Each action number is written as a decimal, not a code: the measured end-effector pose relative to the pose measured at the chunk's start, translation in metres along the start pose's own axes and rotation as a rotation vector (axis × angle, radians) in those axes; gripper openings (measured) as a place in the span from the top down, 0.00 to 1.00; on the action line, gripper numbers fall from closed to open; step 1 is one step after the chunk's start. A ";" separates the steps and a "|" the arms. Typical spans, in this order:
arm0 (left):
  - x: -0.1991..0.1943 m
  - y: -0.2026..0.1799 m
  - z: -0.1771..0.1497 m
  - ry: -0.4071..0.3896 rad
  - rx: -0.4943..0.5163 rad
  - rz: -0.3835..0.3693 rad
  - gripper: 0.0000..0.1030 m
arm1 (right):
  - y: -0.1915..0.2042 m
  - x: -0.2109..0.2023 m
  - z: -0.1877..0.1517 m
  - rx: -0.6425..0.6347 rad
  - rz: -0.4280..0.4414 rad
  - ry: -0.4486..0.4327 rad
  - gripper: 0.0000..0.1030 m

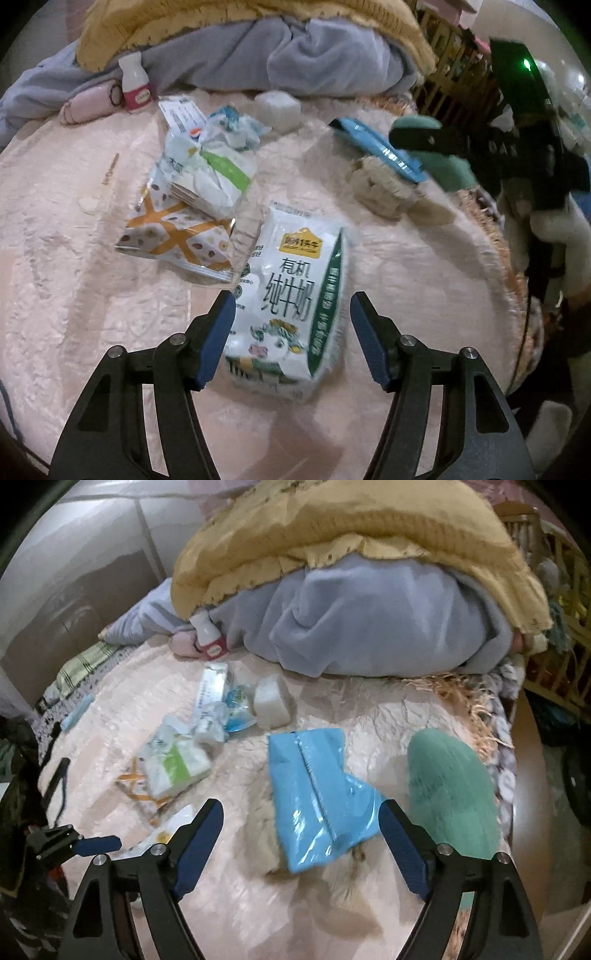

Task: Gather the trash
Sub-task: 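Grasp the milk carton with the left gripper while the right grasps the blue wrapper, then carry the milk carton and blue wrapper toward the cream bucket, then open both grippers over the bucket to drop carton and wrapper, then move both grippers back over the bed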

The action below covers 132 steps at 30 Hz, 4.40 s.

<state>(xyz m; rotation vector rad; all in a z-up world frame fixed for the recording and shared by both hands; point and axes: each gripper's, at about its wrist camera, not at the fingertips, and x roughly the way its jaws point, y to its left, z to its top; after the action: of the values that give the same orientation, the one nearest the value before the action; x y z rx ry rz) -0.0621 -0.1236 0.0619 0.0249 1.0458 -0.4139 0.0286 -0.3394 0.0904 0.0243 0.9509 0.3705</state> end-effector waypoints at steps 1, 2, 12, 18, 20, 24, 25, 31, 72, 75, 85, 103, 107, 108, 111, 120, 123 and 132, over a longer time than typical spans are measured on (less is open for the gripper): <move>0.007 0.001 0.001 0.014 0.002 0.002 0.38 | -0.002 0.007 0.003 -0.003 -0.004 0.010 0.18; 0.010 0.002 0.003 0.020 0.004 -0.001 0.38 | -0.004 0.015 0.006 -0.006 -0.010 0.025 0.18; 0.026 0.004 0.010 0.031 0.006 -0.012 0.29 | -0.013 0.041 0.012 0.017 0.031 0.041 0.57; 0.023 0.010 0.006 0.031 -0.041 -0.064 0.30 | -0.002 0.005 0.008 0.000 0.036 -0.037 0.58; 0.020 0.008 0.002 0.018 -0.035 -0.062 0.30 | 0.003 -0.014 0.003 -0.004 0.040 -0.068 0.58; 0.014 0.000 -0.003 0.009 -0.040 -0.067 0.31 | 0.014 -0.048 -0.019 -0.017 0.050 -0.100 0.58; 0.010 -0.004 -0.004 0.004 -0.035 -0.064 0.31 | 0.017 -0.058 -0.028 -0.026 0.043 -0.106 0.58; -0.015 -0.034 -0.004 -0.053 0.000 -0.052 0.31 | 0.020 -0.094 -0.069 -0.024 0.012 -0.126 0.58; 0.023 -0.329 0.064 -0.025 0.285 -0.362 0.31 | -0.189 -0.261 -0.209 0.389 -0.433 -0.239 0.58; 0.036 -0.351 0.066 0.001 0.290 -0.384 0.31 | -0.208 -0.265 -0.219 0.452 -0.449 -0.242 0.58; 0.067 -0.402 0.074 0.054 0.265 -0.489 0.30 | -0.246 -0.273 -0.239 0.599 -0.480 -0.269 0.51; 0.050 -0.363 0.072 -0.004 0.241 -0.372 0.29 | -0.249 -0.267 -0.242 0.616 -0.462 -0.265 0.32; 0.038 -0.340 0.066 -0.044 0.247 -0.294 0.29 | -0.232 -0.260 -0.231 0.566 -0.445 -0.260 0.32; 0.035 -0.334 0.065 -0.054 0.248 -0.278 0.29 | -0.232 -0.260 -0.231 0.566 -0.445 -0.260 0.32; 0.025 -0.315 0.061 -0.091 0.249 -0.215 0.29 | -0.217 -0.255 -0.219 0.526 -0.430 -0.259 0.32; -0.006 -0.244 0.051 -0.160 0.210 -0.073 0.28 | -0.153 -0.228 -0.180 0.421 -0.292 -0.253 0.30; -0.016 -0.212 0.046 -0.170 0.172 -0.034 0.29 | -0.126 -0.211 -0.165 0.364 -0.252 -0.236 0.30; -0.037 -0.095 0.034 -0.181 0.024 0.092 0.29 | -0.047 -0.152 -0.126 0.219 -0.086 -0.171 0.29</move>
<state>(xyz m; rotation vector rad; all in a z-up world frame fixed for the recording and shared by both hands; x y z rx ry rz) -0.0822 -0.2065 0.1265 0.0555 0.8576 -0.3390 -0.1369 -0.4497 0.1280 0.2111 0.8165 0.1808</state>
